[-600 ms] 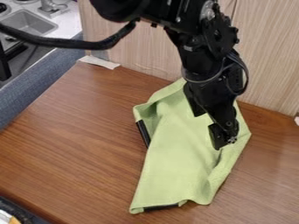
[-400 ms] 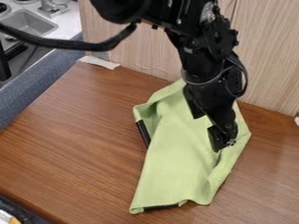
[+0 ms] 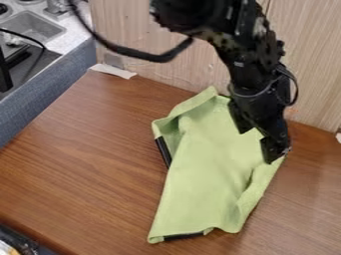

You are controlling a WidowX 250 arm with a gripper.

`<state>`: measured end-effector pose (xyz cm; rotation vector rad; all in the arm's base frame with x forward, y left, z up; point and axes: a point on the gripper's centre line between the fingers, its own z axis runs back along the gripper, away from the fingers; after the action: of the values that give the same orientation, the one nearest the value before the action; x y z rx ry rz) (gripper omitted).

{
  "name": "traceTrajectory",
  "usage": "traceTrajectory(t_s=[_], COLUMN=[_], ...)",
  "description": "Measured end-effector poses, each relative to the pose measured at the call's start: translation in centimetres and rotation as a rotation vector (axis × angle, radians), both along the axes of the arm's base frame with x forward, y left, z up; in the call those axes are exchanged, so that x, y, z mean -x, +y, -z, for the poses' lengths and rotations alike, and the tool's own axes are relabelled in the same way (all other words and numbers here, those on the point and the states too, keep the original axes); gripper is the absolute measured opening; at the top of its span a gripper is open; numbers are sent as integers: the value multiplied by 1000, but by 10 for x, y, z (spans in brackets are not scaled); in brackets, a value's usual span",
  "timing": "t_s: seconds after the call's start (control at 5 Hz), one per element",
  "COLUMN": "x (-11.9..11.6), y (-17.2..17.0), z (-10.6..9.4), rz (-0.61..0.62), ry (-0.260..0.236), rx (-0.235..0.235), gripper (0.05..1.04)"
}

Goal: Fold the cloth from bottom right to top left

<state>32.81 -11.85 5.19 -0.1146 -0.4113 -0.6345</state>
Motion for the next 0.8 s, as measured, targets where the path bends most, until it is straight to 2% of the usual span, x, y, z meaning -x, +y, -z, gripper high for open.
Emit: traceTrajectory(t_s=[0.4,0.6,0.8], x=[-58,-73,-78], y=[-9,-10,-12], z=[43,54,69], rz=[-105,-124,-121], ry=[41,62,87], rx=[-22,-50,-50], gripper=[1001,1001,1001])
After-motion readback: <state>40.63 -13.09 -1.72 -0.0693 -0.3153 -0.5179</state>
